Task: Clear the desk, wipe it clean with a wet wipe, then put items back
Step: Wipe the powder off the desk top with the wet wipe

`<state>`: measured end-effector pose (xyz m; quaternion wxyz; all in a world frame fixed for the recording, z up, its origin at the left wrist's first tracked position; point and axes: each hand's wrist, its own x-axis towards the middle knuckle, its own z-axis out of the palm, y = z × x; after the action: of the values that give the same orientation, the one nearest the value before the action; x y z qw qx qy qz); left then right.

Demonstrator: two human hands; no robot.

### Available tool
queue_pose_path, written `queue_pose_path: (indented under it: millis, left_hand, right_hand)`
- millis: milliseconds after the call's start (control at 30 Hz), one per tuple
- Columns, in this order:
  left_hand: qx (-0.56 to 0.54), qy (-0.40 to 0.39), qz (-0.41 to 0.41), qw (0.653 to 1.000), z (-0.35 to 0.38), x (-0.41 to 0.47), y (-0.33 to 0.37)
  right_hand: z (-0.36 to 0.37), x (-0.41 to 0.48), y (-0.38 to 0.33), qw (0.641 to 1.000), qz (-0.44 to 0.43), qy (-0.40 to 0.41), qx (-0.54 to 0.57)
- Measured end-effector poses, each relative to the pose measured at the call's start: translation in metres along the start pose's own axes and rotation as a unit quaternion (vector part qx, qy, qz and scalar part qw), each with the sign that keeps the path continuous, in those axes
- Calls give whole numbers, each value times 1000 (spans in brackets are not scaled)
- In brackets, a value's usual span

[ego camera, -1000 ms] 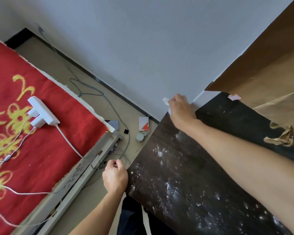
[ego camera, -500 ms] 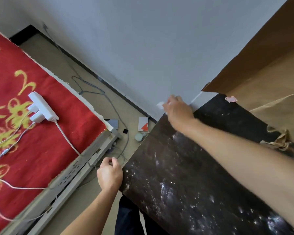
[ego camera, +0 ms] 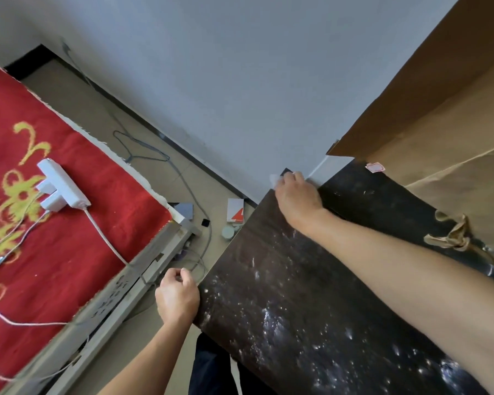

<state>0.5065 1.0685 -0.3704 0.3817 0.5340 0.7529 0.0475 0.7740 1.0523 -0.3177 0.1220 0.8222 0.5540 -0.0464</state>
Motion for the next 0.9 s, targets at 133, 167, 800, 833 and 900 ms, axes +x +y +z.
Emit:
queue_pose_path:
  millis: [133,167,800,833,900]
  left_hand:
    - [7,-2,3,1000,0,1,0]
    - [6,-4,1,1000,-1,0,0]
    - [16,-7,-5,1000,-3,-1,4]
    - [17,-6,-4,1000,-2,-1,3]
    - [20,-6,-2,1000,-1,0,2]
  right_hand:
    - [20,-31,11,998,-37,-36,-44]
    - [23,-41,12,998,-40,-42,-34]
    - [30,-50,26,978,88,37,184]
    - [36,-63,20,977,70,48,196]
    - [39,-106,-1,961,64,15,268]
